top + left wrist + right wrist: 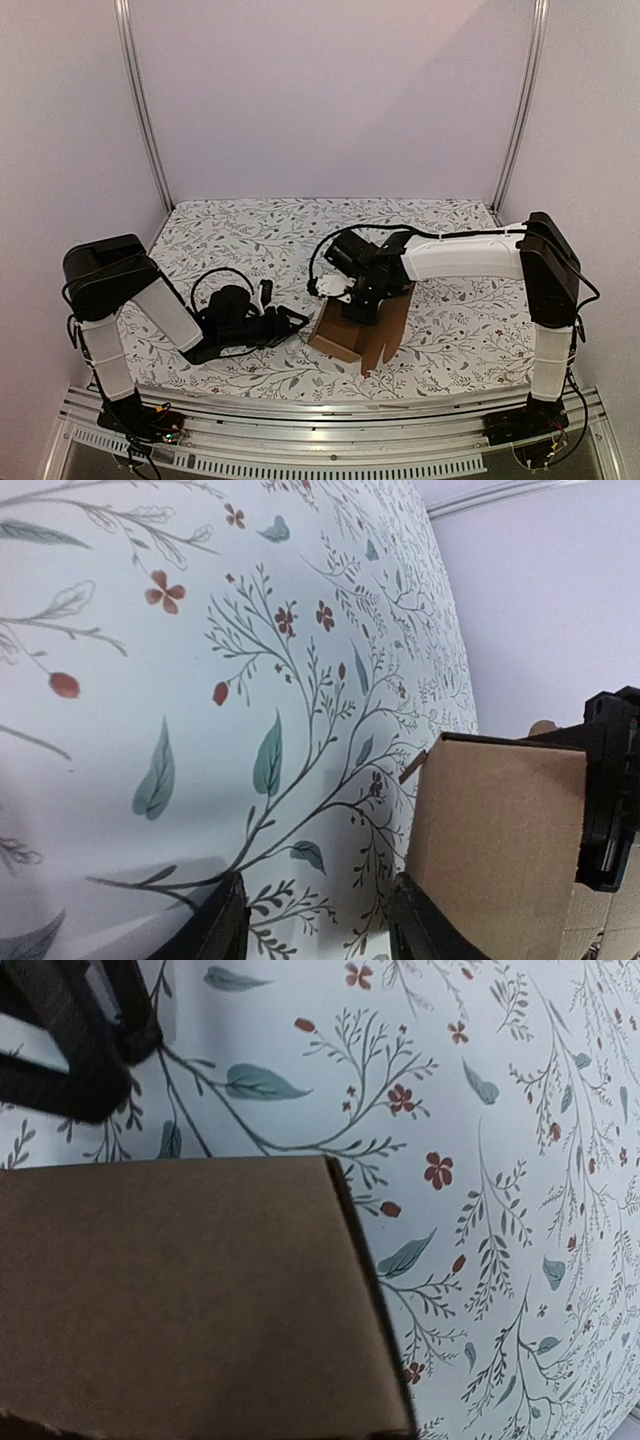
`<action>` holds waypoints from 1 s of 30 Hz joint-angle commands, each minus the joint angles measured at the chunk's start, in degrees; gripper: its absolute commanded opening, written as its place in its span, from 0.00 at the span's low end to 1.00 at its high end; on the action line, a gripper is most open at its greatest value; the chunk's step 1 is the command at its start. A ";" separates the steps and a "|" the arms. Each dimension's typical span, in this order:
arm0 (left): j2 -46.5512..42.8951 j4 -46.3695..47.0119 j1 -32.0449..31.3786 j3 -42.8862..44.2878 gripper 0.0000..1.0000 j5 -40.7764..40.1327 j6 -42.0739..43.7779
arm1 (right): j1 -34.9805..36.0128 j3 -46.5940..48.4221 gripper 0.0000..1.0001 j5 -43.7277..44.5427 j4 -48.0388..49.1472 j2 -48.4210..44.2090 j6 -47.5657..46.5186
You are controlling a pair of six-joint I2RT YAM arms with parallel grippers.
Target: Fold the paper box
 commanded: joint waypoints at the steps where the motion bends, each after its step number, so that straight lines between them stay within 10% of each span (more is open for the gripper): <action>1: -5.02 -21.91 1.73 -2.53 0.49 -5.50 7.02 | 0.20 -2.24 0.10 -0.69 -13.20 0.50 -3.05; 14: -14.05 -33.95 1.74 0.22 0.49 -9.75 15.21 | -0.33 -0.23 0.27 -1.97 -11.21 3.23 -1.77; 30: -10.20 -31.06 1.91 1.12 0.49 -7.29 15.31 | -0.61 -2.26 0.19 -3.29 -6.32 6.51 -1.37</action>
